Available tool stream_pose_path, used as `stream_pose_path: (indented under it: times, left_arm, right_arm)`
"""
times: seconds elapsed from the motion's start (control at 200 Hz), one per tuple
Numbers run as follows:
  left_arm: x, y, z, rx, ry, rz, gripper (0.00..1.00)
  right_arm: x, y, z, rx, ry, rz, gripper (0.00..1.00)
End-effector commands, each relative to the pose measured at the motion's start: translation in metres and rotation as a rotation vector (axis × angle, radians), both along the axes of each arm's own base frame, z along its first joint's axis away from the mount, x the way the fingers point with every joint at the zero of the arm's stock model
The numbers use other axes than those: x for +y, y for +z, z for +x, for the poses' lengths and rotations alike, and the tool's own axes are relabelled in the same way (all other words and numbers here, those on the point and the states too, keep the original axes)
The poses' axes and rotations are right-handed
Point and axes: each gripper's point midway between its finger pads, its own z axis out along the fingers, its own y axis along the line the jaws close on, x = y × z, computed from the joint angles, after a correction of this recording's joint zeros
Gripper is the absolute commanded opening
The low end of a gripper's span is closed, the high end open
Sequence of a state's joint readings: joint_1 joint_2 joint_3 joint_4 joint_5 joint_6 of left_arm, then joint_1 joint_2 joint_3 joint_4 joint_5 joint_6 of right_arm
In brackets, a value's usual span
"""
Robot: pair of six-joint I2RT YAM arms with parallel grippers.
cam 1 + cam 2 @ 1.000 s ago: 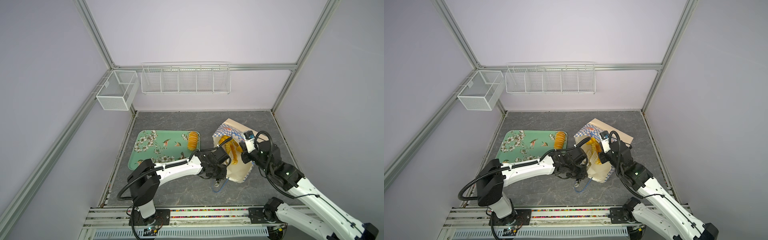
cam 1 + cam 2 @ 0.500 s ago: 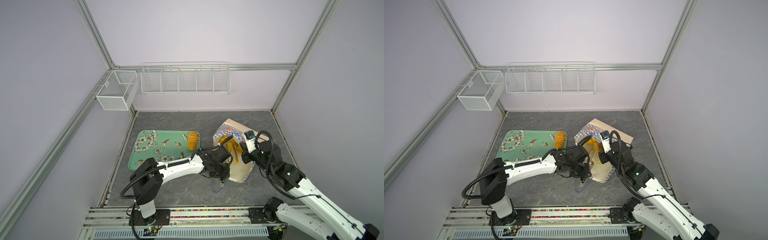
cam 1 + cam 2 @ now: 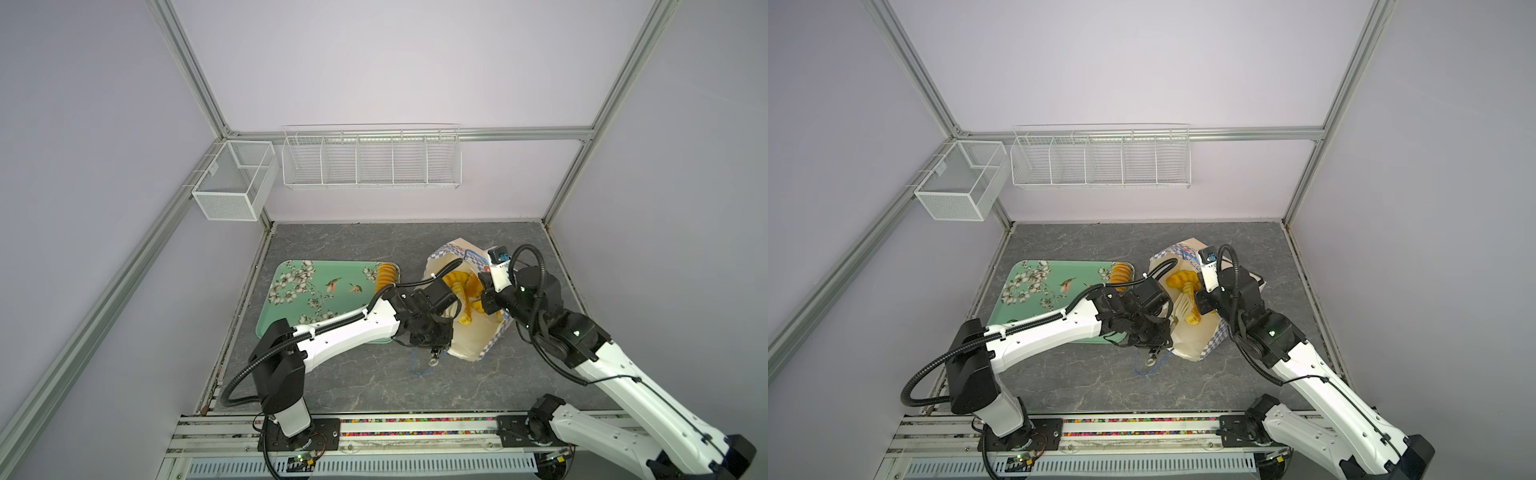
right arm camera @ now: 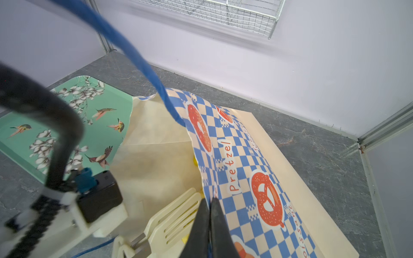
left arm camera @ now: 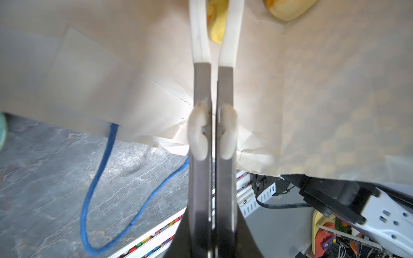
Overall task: Take the fake bread out of the paper bag
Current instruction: 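Lift the elongated bread out of the bag toward the green tray with the left gripper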
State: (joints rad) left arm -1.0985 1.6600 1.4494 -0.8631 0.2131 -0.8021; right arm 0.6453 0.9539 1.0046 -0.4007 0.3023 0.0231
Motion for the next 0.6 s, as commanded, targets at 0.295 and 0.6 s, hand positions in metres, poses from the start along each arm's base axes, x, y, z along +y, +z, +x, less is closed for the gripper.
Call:
stream_pose_path:
  times: [0.295, 0.6]
  left_arm:
    - [0.068, 0.077, -0.008, -0.183, -0.056, 0.05, 0.0]
    - [0.149, 0.133, -0.027, -0.314, -0.058, 0.088, 0.0]
  right_arm:
    - [0.007, 0.005, 0.02, 0.046, -0.061, 0.008, 0.07]
    - [0.023, -0.005, 0.037, 0.111, -0.075, 0.022, 0.07]
